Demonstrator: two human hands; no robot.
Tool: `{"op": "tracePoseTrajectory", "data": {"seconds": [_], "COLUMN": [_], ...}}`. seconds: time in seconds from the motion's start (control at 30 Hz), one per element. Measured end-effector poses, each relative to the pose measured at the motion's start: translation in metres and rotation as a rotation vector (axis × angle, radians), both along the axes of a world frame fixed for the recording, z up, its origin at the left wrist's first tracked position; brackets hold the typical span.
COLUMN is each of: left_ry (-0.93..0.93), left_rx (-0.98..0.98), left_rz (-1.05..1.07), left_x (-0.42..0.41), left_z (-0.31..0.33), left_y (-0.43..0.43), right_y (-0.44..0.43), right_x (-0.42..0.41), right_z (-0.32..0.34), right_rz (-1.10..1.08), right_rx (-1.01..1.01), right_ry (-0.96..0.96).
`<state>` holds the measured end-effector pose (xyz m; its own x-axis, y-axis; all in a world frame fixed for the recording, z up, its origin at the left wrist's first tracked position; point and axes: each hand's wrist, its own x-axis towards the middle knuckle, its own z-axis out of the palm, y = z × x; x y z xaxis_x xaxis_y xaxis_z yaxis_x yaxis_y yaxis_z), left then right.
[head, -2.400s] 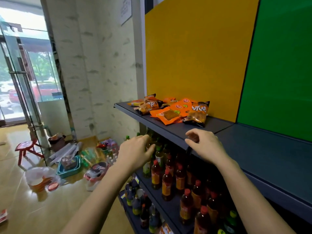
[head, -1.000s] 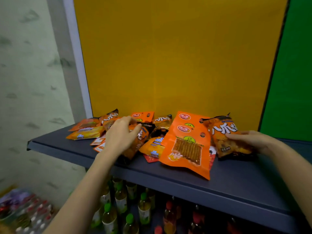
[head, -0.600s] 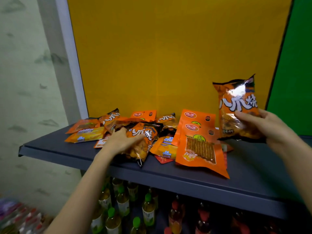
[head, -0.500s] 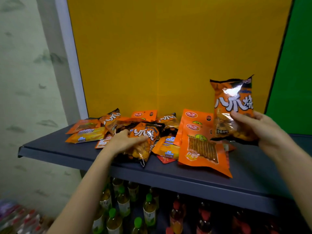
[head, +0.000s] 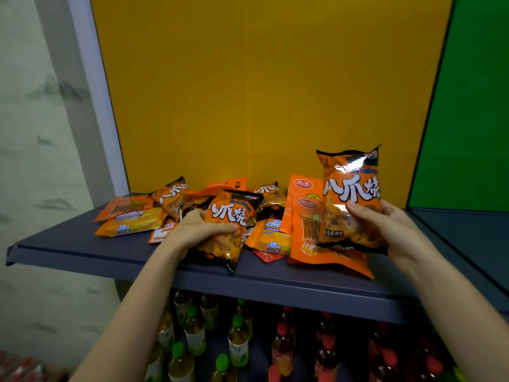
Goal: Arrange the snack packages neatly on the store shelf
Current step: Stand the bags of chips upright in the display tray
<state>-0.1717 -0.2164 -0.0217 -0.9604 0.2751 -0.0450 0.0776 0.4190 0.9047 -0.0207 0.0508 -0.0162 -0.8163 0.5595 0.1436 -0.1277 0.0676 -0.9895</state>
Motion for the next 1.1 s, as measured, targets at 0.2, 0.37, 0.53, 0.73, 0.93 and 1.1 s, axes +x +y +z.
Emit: {"op": "tracePoseTrajectory", "data": {"seconds": [0.2, 0.37, 0.53, 0.73, 0.93, 1.1], "left_ry": [0.139, 0.268, 0.351, 0.359, 0.287, 0.231], "left_rx": [0.086, 0.188, 0.256, 0.314, 0.312, 0.319], "left_rz": [0.046, 0.092, 0.02, -0.134, -0.332, -0.456], "left_x": [0.007, 0.015, 0.036, 0.081, 0.15, 0.217], "left_z": [0.006, 0.021, 0.041, 0.048, 0.037, 0.023], "left_y": [0.003, 0.015, 0.057, 0.148, 0.263, 0.353], "right_y": [0.002, 0.012, 0.035, 0.091, 0.166, 0.229], "right_x": [0.008, 0.021, 0.05, 0.118, 0.21, 0.293], "right_z": [-0.005, -0.004, 0.002, 0.006, 0.004, 0.0], "right_rz": [-0.022, -0.052, -0.098, -0.222, -0.379, -0.49], "right_rx": [-0.018, -0.02, -0.034, -0.039, -0.033, -0.02], "right_ry": [-0.005, 0.017, 0.044, 0.045, 0.037, 0.025]}}
